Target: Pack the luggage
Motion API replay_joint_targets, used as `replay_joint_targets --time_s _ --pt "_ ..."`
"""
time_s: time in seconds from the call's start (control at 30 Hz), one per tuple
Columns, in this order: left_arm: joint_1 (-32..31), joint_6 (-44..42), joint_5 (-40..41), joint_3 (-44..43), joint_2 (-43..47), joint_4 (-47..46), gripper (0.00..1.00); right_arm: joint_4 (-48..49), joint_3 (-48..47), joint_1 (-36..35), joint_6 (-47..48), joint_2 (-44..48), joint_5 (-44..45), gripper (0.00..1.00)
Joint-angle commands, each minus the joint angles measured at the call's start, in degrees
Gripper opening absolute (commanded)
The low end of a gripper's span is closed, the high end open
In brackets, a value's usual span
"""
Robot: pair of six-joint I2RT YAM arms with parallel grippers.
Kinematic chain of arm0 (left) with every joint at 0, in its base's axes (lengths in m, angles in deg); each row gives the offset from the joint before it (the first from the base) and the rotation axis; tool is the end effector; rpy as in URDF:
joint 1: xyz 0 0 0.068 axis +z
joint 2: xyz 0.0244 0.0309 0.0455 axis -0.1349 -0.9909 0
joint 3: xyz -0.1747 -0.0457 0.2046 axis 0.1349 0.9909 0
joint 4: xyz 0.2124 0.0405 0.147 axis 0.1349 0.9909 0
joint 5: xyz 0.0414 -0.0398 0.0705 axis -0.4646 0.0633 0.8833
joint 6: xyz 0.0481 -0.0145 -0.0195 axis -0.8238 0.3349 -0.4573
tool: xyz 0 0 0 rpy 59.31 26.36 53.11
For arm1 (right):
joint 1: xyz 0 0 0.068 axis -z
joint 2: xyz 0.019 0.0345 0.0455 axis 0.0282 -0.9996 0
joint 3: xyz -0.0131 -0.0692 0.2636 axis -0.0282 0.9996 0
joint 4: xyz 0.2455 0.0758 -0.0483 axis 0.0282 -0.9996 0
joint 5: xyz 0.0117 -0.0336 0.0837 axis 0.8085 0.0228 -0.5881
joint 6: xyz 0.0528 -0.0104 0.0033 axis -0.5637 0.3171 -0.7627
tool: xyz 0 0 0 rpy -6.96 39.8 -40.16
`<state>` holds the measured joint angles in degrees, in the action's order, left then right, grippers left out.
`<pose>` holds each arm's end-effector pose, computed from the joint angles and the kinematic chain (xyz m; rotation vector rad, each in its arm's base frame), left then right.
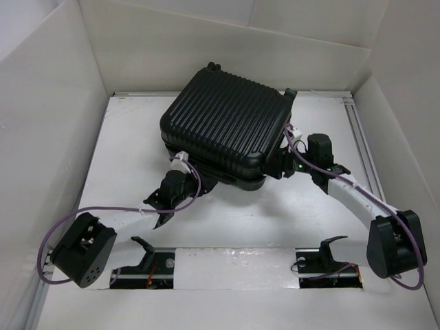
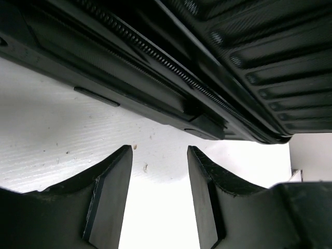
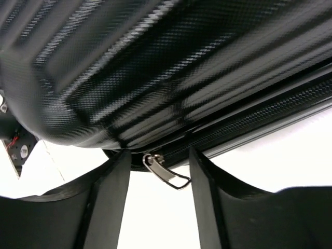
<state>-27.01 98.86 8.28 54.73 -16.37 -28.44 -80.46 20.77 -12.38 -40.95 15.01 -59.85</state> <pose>0.1864 -0.1328 0.1828 -0.1245 1.9559 -1.0326 0.2507 0.0863 0.2374 -0.5321 2.0669 0.9762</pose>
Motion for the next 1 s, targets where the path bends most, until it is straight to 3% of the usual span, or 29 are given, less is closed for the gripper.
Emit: replay_joint_targets --time_s 0.0,0.13,0.37,0.43,0.6,0.77,0.83,0.9,0.93,0.97 --pt "0.2 -0.2 -1.6 -0.5 -0.8 -4.9 0.43 3.5 1.3 -2.0 -2.2 2.3 0.3 0.56" --pt "0.2 -0.8 -1.6 -1.1 -0.8 -4.9 0.41 1.8 1.3 -3.2 -2.7 4.0 2.5 0.56" --pt "0.2 -0.8 -1.6 -1.1 -1.8 -5.4 0.4 -1.6 2.0 -6.3 -5.6 4.1 9.9 0.35" --pt "0.2 -0.8 -1.6 -1.1 -2.4 -5.9 0.39 -3.1 2.8 -6.8 -7.6 5.7 13.4 0.34" --pt "0.2 -0.8 -2.1 -1.1 -3.1 -6.4 0.38 -6.0 7.1 -7.4 -13.0 13.2 21.4 0.16" --pt "0.2 -0.8 -2.1 -1.1 -3.1 -6.4 0.38 -8.2 9.8 -7.4 -18.1 18.7 25.9 0.07" --pt "0.2 -0.8 -2.1 -1.1 -3.1 -6.4 0.37 -8.9 10.6 -7.4 -18.7 19.8 25.9 0.07" --pt "0.2 -0.8 -2.1 -1.1 -2.5 -5.9 0.37 -9.4 11.3 -7.9 -19.3 19.8 24.8 0.13" --pt "0.2 -0.8 -2.1 -1.1 -1.9 -5.9 0.37 -9.4 10.8 -7.9 -18.5 20.5 24.8 0.3" --pt "0.2 -0.8 -1.6 -1.1 -1.2 -5.9 0.37 -9.4 10.2 -7.9 -18.5 21.9 24.8 0.4"
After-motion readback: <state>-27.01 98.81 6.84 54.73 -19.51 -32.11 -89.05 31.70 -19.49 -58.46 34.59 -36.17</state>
